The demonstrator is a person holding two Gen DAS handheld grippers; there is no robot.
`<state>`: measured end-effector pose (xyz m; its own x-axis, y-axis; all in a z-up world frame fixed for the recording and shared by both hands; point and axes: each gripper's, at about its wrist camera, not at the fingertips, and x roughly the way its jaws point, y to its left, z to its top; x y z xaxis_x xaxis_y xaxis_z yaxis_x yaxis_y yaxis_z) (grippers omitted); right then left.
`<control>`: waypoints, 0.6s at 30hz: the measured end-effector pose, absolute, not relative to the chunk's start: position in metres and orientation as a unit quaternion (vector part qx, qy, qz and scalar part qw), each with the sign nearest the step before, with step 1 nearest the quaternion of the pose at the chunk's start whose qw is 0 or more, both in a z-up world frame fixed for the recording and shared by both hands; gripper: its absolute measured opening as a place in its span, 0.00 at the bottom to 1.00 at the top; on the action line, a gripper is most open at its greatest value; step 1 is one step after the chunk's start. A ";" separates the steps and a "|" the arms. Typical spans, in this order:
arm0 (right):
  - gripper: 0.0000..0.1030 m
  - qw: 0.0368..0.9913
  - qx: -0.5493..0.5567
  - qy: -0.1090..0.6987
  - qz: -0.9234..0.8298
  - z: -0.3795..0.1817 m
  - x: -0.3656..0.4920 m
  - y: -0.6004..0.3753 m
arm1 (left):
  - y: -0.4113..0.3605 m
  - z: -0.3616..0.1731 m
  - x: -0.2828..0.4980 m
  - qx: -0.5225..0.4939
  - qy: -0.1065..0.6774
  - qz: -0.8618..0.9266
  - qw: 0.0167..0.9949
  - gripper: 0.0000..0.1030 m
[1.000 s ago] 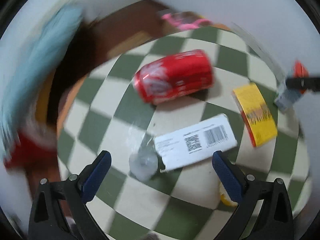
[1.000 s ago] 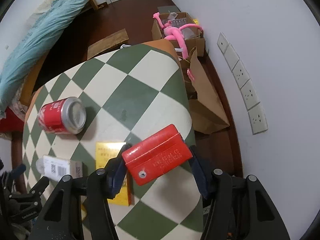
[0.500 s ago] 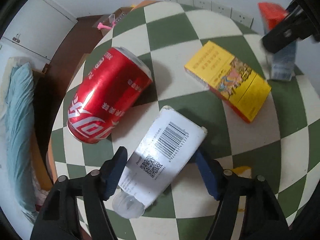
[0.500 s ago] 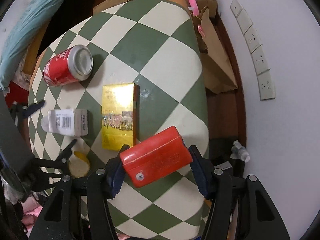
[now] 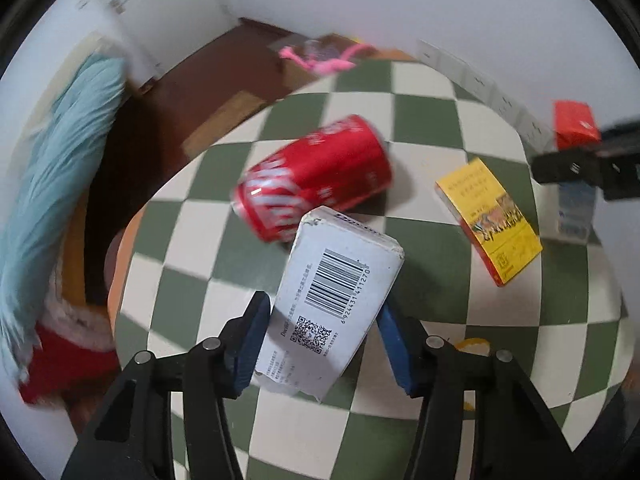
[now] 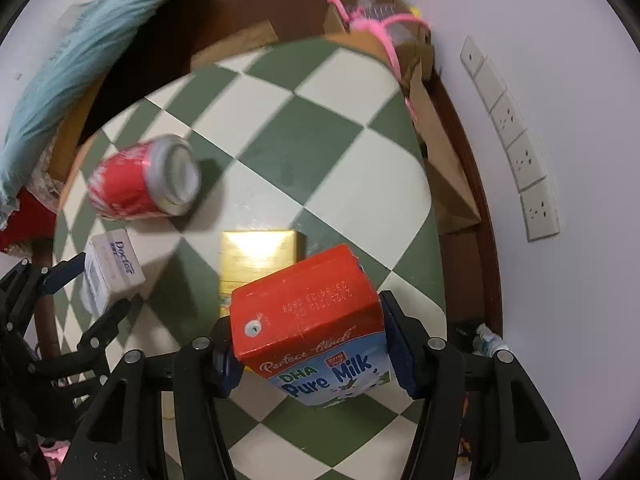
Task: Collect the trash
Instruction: 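Carry the barcode box and milk carton toward the white bin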
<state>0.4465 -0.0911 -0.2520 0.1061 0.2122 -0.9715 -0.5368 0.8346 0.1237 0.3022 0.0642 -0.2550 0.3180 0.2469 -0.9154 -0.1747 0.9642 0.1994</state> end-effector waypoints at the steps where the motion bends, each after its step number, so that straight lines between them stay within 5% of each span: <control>1: 0.59 0.739 -0.128 0.609 0.259 -0.245 0.441 -0.092 | 0.069 -0.252 0.297 0.020 0.565 0.142 0.812 0.49; 18: 0.59 0.794 -0.084 0.520 0.304 -0.154 0.336 -0.056 | 0.143 -0.128 0.145 -0.097 0.415 0.311 0.850 0.48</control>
